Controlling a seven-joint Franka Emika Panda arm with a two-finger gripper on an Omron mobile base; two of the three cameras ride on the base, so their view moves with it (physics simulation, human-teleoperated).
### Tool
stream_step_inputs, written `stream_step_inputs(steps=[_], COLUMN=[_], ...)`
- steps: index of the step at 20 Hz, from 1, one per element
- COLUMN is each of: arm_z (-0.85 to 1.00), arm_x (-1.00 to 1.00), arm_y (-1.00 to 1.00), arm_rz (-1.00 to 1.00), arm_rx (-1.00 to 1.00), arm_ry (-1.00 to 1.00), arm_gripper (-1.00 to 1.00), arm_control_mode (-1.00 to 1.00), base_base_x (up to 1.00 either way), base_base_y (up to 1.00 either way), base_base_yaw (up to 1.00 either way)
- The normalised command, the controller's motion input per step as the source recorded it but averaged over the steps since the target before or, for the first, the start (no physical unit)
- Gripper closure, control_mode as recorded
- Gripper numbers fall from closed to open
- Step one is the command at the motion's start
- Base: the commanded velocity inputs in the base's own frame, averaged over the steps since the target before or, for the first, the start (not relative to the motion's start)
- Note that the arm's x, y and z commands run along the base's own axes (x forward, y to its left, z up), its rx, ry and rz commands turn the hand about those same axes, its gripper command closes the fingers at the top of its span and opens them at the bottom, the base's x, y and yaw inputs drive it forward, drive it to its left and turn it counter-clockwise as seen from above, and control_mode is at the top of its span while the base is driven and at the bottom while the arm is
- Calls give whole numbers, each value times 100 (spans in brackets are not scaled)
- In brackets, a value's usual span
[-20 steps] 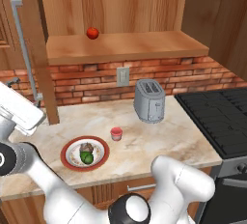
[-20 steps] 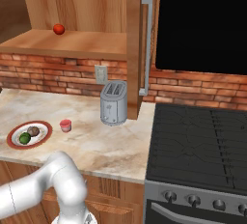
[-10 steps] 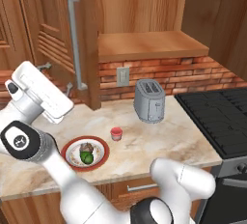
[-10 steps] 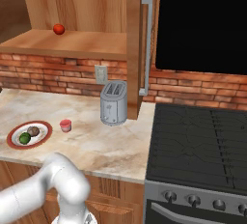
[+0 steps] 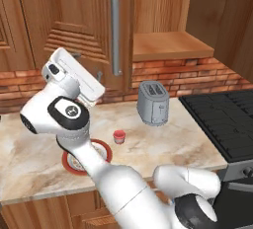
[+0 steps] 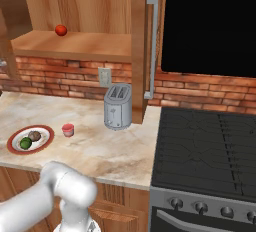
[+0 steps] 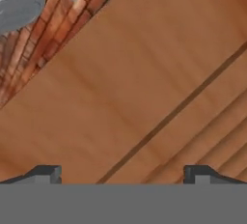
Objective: Pick the avocado and bread from the counter and place them on the plate. Then pick the jam from the cabinet and place it next to the plate. Lastly close the cabinet door.
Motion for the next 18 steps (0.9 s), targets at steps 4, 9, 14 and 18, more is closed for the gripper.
stream_step_inputs(steps=[4, 9, 14, 18], arm_z=[0, 13, 17, -13], arm_x=[100, 100, 100, 100], arm_y=[-52, -43, -45, -52], arm_rz=[36, 41, 41, 39], arm_rx=[2, 4, 6, 0], arm_ry=[37, 36, 38, 42], arm_gripper=[-100, -100, -100, -100], arm_control_mode=[-100, -100, -100, -100], base_base_x=[0, 0, 0, 0], base_base_y=[0, 0, 0, 0], base_base_yaw=[0, 0, 0, 0])
